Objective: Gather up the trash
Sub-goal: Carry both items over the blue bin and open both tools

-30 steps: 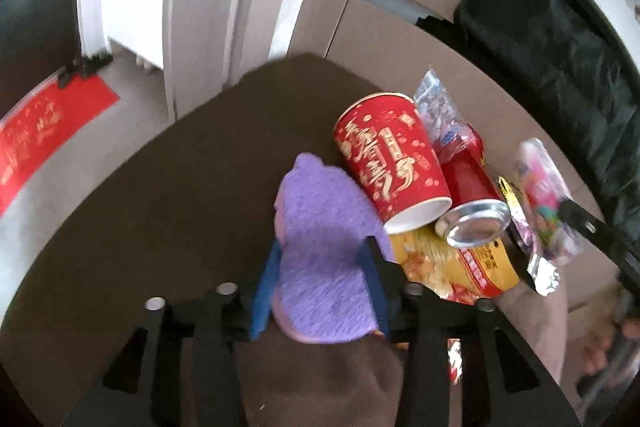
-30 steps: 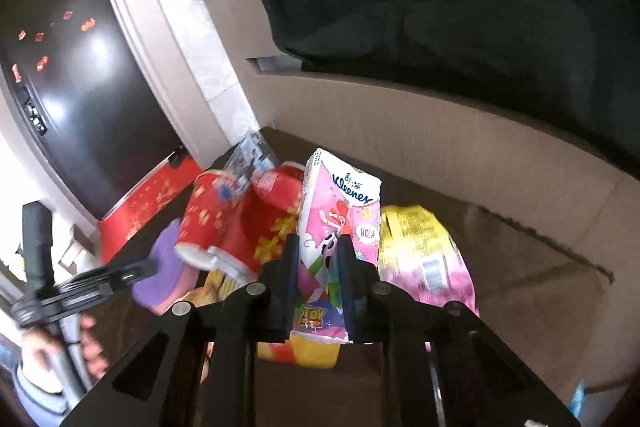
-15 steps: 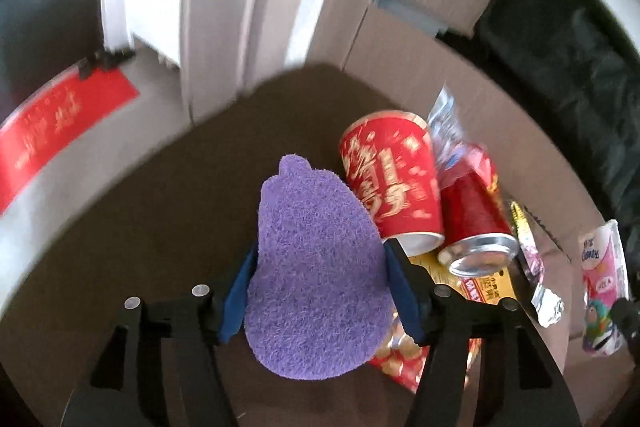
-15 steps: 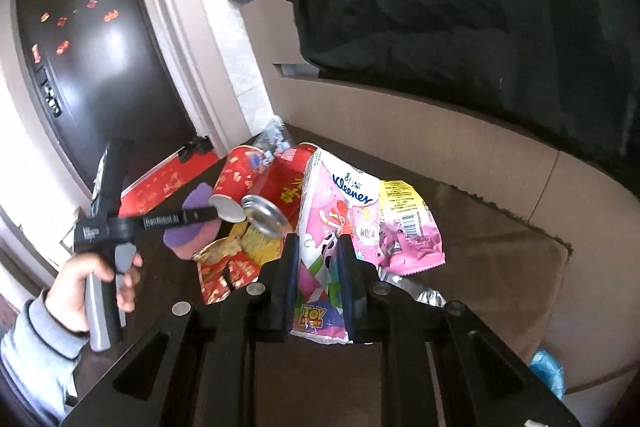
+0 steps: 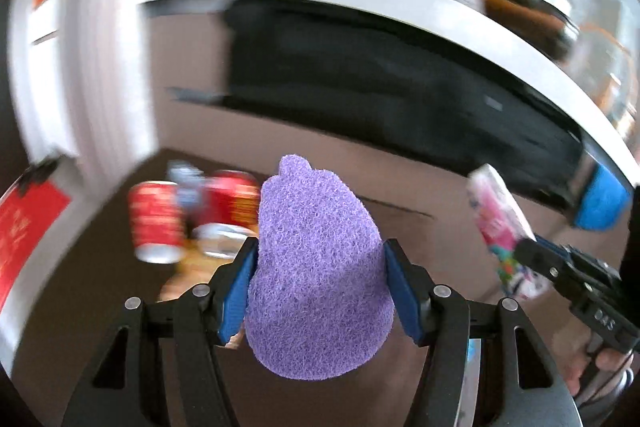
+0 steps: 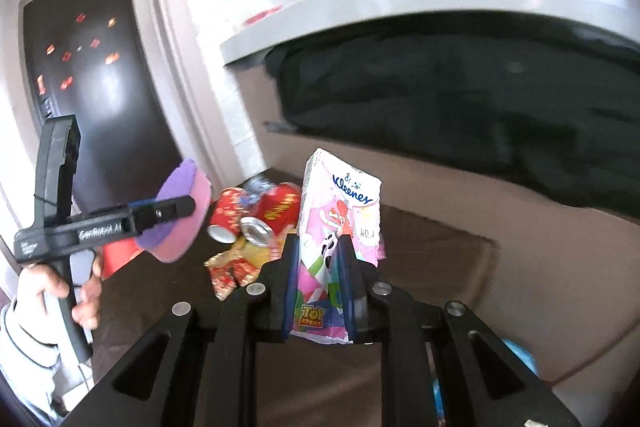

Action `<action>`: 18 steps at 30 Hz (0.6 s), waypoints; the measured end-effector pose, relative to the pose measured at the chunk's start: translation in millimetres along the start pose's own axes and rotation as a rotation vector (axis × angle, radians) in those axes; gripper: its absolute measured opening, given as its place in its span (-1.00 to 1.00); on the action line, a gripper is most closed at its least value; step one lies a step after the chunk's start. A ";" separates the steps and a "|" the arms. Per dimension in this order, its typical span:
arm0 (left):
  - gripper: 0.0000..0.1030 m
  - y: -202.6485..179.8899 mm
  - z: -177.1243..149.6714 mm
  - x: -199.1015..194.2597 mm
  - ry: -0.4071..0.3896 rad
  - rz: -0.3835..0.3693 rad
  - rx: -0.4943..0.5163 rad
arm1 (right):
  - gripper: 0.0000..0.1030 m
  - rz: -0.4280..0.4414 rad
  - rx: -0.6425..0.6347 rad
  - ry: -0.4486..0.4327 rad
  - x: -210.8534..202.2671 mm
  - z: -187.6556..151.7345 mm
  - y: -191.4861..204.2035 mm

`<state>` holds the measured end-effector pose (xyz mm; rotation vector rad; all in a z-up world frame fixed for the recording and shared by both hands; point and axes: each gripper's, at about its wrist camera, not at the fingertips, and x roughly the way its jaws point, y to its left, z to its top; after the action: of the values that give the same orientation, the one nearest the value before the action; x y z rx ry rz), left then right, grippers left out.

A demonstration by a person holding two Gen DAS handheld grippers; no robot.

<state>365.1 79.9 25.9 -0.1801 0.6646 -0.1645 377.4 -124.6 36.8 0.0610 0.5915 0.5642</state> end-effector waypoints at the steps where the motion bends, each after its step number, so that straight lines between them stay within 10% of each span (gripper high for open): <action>1: 0.20 -20.1 -3.5 5.4 0.015 -0.030 0.023 | -0.68 -0.014 0.008 -0.006 -9.4 -2.2 -5.7; 18: 0.20 -214.1 -91.6 138.7 0.350 -0.257 0.175 | -0.68 -0.259 0.314 0.067 -86.0 -113.2 -182.1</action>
<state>395.3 -167.3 -80.9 -0.0665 0.9697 -0.5073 345.5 -335.4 -52.2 0.2593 0.7372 0.2195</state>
